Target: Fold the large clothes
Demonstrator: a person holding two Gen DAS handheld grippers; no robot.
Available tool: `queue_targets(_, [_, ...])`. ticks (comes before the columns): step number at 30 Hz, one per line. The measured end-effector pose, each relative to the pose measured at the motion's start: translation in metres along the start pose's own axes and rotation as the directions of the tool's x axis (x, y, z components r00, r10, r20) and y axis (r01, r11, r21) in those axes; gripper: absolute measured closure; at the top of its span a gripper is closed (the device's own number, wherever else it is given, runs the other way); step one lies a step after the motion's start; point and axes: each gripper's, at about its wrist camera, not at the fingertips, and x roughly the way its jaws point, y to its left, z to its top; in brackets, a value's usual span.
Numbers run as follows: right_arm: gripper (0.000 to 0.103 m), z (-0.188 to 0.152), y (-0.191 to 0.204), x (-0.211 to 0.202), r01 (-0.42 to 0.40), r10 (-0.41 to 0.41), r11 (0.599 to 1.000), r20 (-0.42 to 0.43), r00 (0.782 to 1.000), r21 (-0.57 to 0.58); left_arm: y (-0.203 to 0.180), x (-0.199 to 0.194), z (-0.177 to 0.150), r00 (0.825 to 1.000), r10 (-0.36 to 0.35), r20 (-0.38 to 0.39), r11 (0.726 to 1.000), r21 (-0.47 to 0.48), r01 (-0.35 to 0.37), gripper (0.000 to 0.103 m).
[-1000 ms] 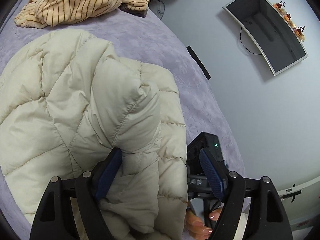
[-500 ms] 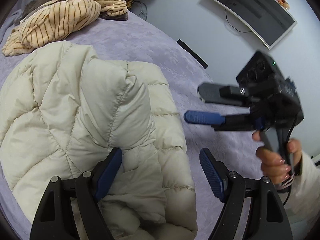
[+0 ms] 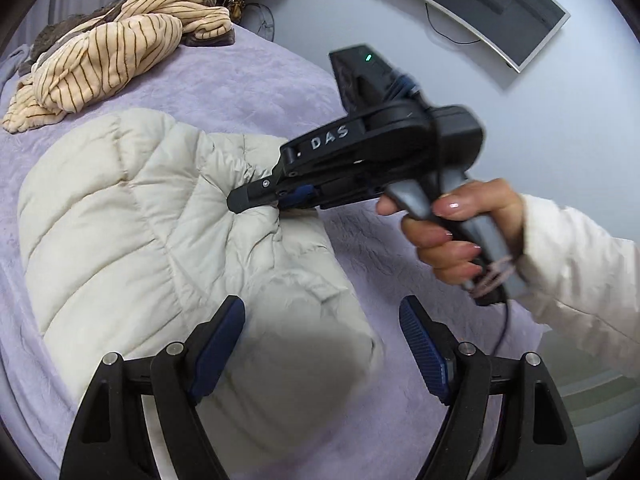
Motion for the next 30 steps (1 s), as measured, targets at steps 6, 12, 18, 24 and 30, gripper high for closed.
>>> queue_targets(6, [0.083, -0.013, -0.032, 0.016, -0.043, 0.043, 0.999, 0.029, 0.999, -0.019, 0.055, -0.060, -0.002, 0.976, 0.169, 0.137, 0.978, -0.146, -0.149, 0.023])
queue_targets(12, [0.084, -0.028, -0.052, 0.012, -0.081, 0.079, 0.996, 0.068, 0.995, 0.023, 0.153, -0.024, 0.001, 0.974, 0.209, 0.093, 0.892, -0.426, -0.151, 0.023])
queue_targets(18, [0.062, -0.054, -0.032, -0.040, -0.006, -0.003, 0.998, 0.166, 0.986, 0.056, 0.141, -0.010, -0.005, 0.975, 0.191, 0.110, 0.911, -0.390, -0.135, 0.023])
queue_targets(24, [0.060, -0.069, -0.053, -0.088, 0.137, -0.182, 0.974, 0.260, 0.948, 0.182, 0.143, -0.012, -0.005, 0.976, 0.187, 0.113, 0.910, -0.394, -0.129, 0.023])
queue_targets(30, [0.090, -0.050, -0.074, -0.030, 0.012, -0.056, 0.973, 0.188, 0.981, 0.229, 0.132, -0.007, 0.001, 0.971, 0.215, 0.104, 0.924, -0.344, -0.167, 0.023])
